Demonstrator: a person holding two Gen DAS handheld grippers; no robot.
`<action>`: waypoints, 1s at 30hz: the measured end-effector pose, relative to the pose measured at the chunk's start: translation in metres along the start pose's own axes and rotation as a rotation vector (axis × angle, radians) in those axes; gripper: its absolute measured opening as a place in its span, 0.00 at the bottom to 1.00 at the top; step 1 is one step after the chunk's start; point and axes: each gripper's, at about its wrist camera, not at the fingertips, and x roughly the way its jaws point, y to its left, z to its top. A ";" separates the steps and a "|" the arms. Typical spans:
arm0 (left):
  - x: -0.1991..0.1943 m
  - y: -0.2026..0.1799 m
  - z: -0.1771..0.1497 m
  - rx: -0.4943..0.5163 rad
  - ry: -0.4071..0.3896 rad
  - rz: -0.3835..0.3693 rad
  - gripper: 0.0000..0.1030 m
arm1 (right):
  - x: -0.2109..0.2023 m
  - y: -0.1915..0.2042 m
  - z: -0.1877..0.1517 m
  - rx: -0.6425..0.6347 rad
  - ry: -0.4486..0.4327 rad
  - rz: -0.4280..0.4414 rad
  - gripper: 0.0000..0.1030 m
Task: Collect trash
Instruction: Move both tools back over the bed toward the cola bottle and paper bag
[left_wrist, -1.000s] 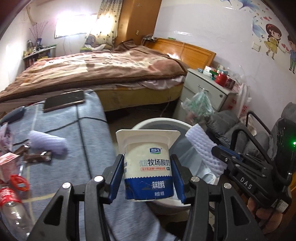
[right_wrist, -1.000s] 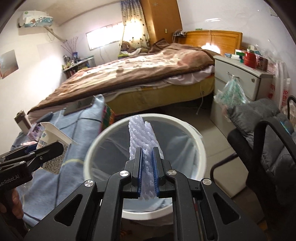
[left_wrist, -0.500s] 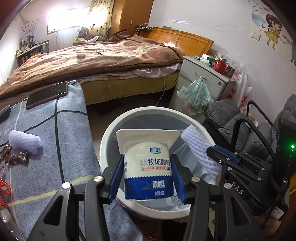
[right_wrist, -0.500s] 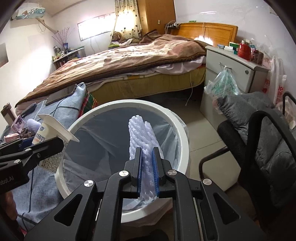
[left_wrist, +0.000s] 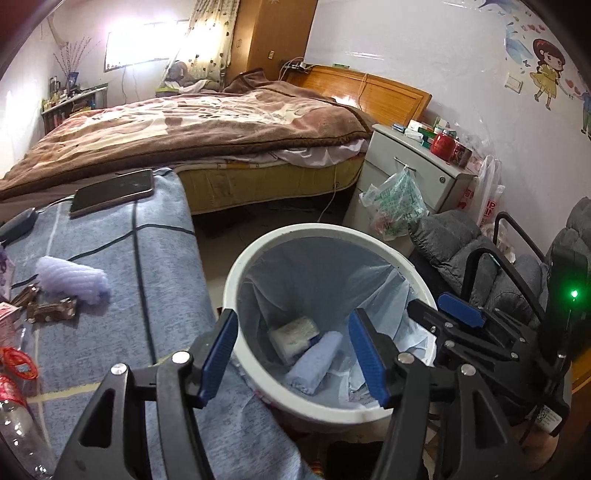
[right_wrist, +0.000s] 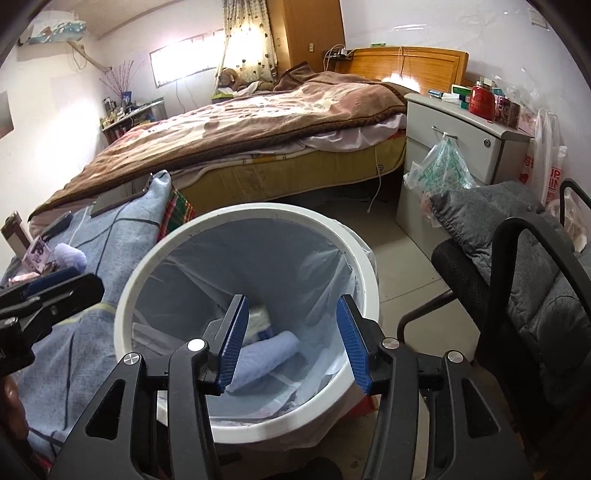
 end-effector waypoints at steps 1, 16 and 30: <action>-0.003 0.002 0.000 -0.001 -0.006 0.003 0.63 | -0.001 0.001 0.001 0.003 -0.004 0.004 0.50; -0.074 0.060 -0.025 -0.079 -0.117 0.127 0.65 | -0.029 0.045 0.002 -0.039 -0.092 0.079 0.50; -0.143 0.157 -0.082 -0.217 -0.171 0.322 0.68 | -0.034 0.128 -0.017 -0.169 -0.076 0.250 0.50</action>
